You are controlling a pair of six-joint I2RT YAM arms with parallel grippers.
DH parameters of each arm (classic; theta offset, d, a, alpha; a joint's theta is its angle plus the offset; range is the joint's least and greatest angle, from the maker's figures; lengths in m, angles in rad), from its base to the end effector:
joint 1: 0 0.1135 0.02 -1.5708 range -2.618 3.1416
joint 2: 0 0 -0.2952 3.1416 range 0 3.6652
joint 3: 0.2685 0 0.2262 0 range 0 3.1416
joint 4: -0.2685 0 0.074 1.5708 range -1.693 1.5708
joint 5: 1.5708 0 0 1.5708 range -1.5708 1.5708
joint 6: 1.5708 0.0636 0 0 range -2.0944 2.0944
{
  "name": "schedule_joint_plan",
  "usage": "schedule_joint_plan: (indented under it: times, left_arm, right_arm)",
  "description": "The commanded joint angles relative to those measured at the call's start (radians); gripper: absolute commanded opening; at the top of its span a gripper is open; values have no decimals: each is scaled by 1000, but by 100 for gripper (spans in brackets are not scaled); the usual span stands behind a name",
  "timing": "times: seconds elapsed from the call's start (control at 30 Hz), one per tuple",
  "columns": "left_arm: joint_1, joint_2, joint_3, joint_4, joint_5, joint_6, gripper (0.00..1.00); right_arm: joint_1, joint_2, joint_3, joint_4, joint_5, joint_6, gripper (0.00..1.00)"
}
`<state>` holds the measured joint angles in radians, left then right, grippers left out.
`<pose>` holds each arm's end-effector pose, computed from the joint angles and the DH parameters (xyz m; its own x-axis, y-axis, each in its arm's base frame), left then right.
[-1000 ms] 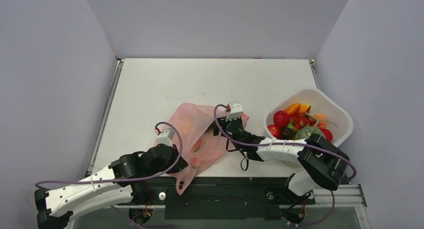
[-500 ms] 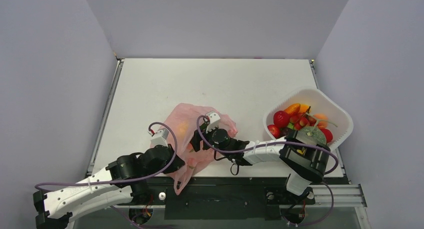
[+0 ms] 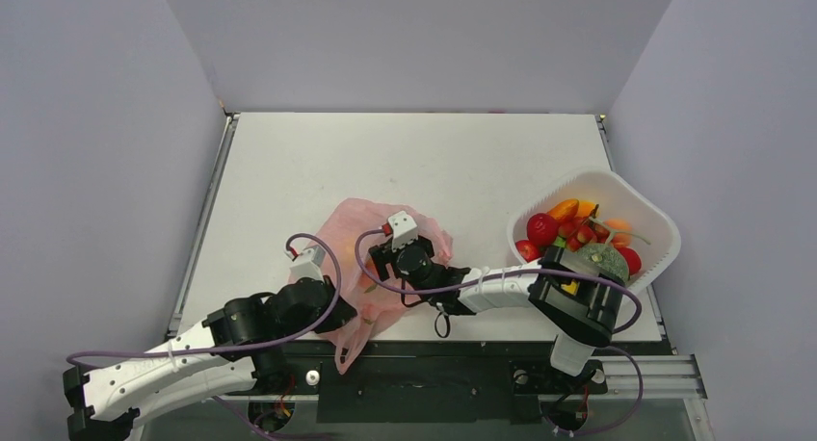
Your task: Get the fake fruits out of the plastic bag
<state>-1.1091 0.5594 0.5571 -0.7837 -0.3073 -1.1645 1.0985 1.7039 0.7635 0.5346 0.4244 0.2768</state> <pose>0.0543 -0.0659 0.2344 -0.8210 -0.3155 -0.4759 0.0101 0.8253 -0.5646 0.1859 0.3064 0.2132 -0.3475 -0.1328 -0.9282 -0.5660 0.8190 0.0947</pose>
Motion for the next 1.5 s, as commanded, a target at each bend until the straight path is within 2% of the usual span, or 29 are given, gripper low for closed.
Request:
schedule_joint_plan:
  times: [0.0,0.33,0.63,0.77,0.97,1.03,1.33,1.47]
  left_arm:
    - [3,-15,32,11,-18,17,0]
    - [3,2,27,31,12,26,0]
    - [3,9,33,32,11,33,0]
    - [3,26,43,31,15,41,0]
    - [3,36,45,28,12,46,0]
    - [3,36,43,31,9,44,0]
    - [3,32,45,40,1,40,0]
    - [4,32,68,50,7,51,0]
  right_arm:
    - [-20,24,44,-28,16,-167,80]
    - [-33,143,135,30,57,-239,86]
    - [-43,287,249,39,157,-253,85]
    - [-49,321,256,84,173,-290,77]
    - [-55,293,232,125,87,-311,34]
    - [-55,281,229,122,70,-309,28]
    - [-39,179,142,130,63,-279,16]
    - [-44,114,106,87,15,-126,19]
